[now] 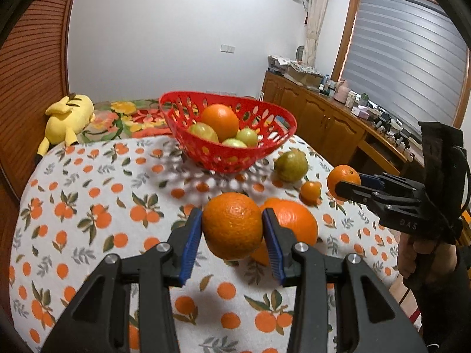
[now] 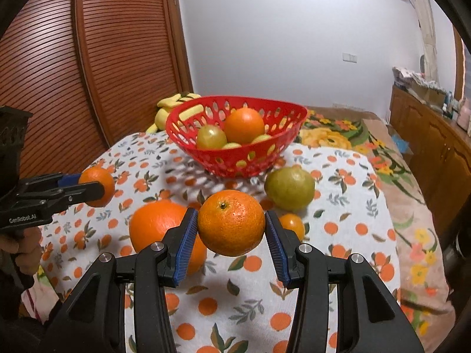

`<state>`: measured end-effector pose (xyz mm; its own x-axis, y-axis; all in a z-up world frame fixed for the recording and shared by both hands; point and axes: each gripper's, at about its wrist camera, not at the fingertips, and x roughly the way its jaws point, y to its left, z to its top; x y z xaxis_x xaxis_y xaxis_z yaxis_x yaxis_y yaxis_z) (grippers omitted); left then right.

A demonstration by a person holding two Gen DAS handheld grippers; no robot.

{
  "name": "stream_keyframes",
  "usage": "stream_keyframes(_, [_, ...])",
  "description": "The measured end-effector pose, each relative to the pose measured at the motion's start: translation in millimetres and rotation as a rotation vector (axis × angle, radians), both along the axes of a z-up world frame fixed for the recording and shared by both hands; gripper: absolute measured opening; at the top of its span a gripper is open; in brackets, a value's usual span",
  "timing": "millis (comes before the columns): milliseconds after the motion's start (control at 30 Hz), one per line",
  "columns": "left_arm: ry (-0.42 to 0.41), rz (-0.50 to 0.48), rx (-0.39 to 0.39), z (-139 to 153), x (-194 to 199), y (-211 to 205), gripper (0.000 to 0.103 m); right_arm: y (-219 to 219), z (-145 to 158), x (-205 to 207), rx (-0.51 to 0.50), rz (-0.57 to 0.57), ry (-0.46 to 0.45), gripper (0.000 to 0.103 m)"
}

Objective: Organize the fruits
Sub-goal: 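Lift both mandarins and carry them over the red basket, then open the left tool over the basket while the right tool releases its mandarin inside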

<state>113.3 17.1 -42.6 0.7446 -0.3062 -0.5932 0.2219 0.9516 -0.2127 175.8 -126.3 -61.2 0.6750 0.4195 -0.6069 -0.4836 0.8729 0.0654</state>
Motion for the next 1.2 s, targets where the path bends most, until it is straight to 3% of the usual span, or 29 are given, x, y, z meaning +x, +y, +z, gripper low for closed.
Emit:
stream_keyframes(700, [-0.060, -0.005, 0.041, 27.1, 19.7, -2.1, 0.040, 9.2, 38.9, 13.0, -0.040, 0.029, -0.063, 0.047])
stream_keyframes(1200, [-0.053, 0.008, 0.056, 27.2, 72.0, -5.6, 0.040, 26.5, 40.8, 82.5, -0.066, 0.088, -0.068, 0.047])
